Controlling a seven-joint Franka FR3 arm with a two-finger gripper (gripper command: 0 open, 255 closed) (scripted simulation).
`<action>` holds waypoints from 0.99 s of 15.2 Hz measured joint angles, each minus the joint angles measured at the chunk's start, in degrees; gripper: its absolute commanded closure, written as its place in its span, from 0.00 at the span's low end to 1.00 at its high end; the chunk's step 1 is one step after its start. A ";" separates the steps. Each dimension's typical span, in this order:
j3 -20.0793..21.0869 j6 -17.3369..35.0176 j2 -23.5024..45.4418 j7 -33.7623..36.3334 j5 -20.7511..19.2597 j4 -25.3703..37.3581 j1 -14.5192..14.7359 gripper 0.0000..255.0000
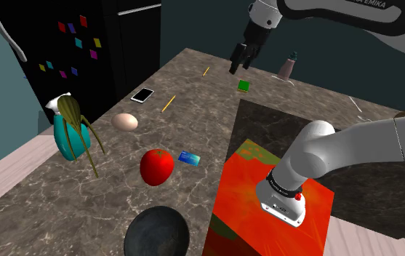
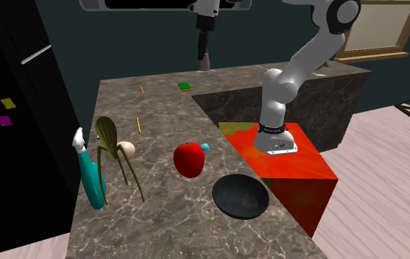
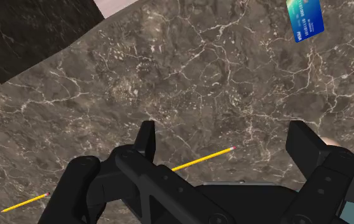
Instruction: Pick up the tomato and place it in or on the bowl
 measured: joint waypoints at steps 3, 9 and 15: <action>0.60 1.04 0.70 0.94 1.12 -1.10 0.52 0.00; 4.17 5.01 6.04 5.83 7.14 -2.88 3.58 0.00; 7.46 10.04 12.10 9.75 13.54 -4.33 6.92 0.00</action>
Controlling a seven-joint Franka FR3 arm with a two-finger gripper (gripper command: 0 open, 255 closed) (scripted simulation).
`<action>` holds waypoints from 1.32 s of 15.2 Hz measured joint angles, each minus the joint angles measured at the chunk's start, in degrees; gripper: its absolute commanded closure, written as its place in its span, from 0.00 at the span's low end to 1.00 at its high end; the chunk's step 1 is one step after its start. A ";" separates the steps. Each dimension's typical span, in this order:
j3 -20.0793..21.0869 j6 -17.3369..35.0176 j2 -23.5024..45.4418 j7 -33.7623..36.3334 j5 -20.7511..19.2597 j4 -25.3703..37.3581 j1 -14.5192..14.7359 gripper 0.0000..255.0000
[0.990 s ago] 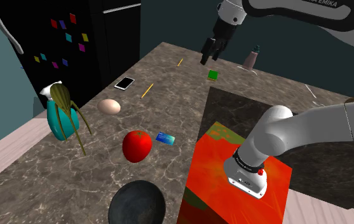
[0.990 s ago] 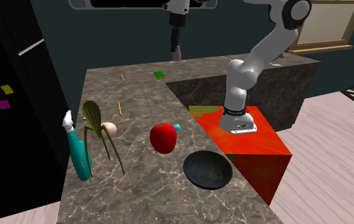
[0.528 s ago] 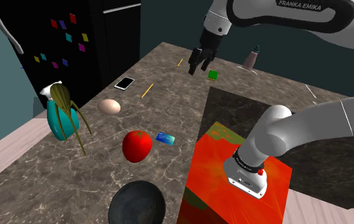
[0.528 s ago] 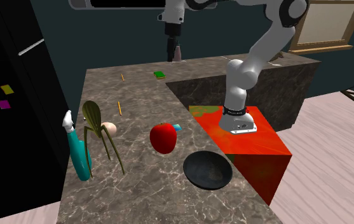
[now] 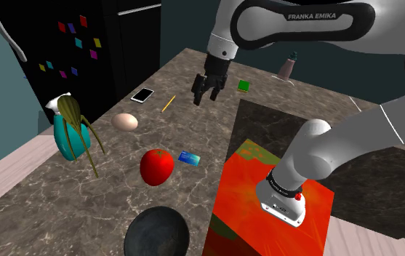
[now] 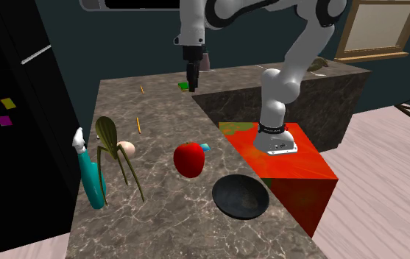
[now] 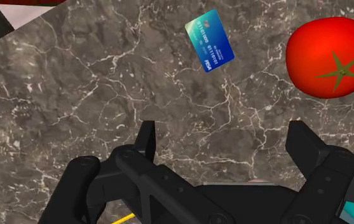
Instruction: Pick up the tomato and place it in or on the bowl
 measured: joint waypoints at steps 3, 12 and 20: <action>1.68 2.42 4.03 1.78 3.26 0.66 1.76 0.00; 6.00 9.10 17.32 5.29 12.51 5.24 6.56 0.00; 8.43 14.72 22.89 6.13 16.11 5.29 8.83 0.00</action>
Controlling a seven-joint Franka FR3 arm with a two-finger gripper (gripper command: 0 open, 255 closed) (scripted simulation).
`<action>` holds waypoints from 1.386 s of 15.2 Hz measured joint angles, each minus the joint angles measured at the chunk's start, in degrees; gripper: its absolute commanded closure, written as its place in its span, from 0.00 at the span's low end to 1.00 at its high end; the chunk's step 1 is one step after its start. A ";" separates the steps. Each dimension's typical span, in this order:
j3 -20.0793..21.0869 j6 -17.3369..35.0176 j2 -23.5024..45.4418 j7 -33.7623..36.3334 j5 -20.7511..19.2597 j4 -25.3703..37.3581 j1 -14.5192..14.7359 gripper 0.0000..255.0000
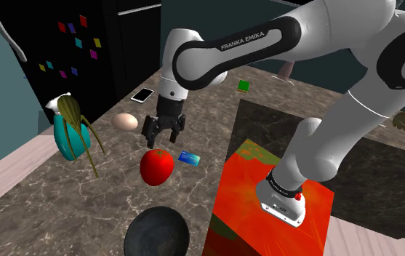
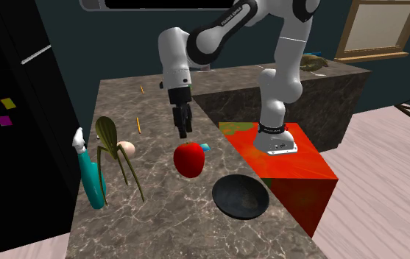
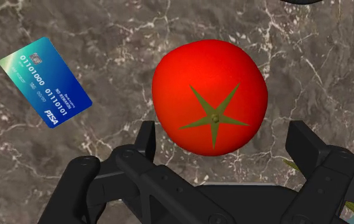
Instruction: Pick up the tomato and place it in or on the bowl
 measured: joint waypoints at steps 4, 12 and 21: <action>0.43 1.94 1.10 -0.25 0.46 -0.72 0.34 0.00; 0.46 2.09 1.13 -0.27 0.51 -0.82 0.38 1.00; 0.41 1.26 0.56 0.09 0.36 -0.51 0.34 1.00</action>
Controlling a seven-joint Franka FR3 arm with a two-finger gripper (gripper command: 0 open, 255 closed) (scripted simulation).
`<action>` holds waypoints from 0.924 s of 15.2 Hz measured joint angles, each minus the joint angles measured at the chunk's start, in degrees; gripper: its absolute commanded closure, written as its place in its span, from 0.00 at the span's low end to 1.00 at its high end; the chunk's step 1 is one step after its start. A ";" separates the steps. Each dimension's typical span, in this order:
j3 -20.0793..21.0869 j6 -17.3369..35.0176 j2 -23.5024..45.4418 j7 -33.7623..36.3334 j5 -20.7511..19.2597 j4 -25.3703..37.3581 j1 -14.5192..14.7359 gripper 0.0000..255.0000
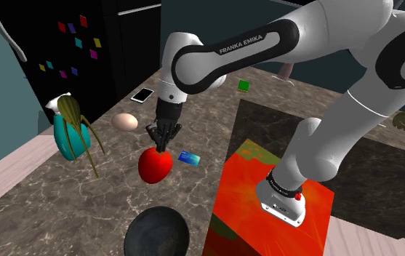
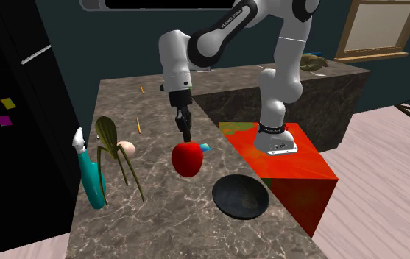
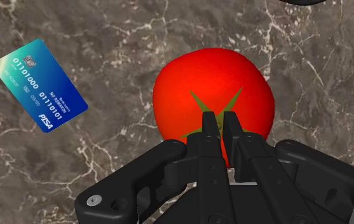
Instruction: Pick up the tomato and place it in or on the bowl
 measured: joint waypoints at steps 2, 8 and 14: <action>-0.16 -1.46 -0.59 0.53 -0.38 0.93 -0.14 1.00; -0.46 -5.88 -2.61 2.36 -1.30 3.62 -0.38 1.00; -0.72 -10.02 -3.97 4.07 -2.05 6.66 -0.57 1.00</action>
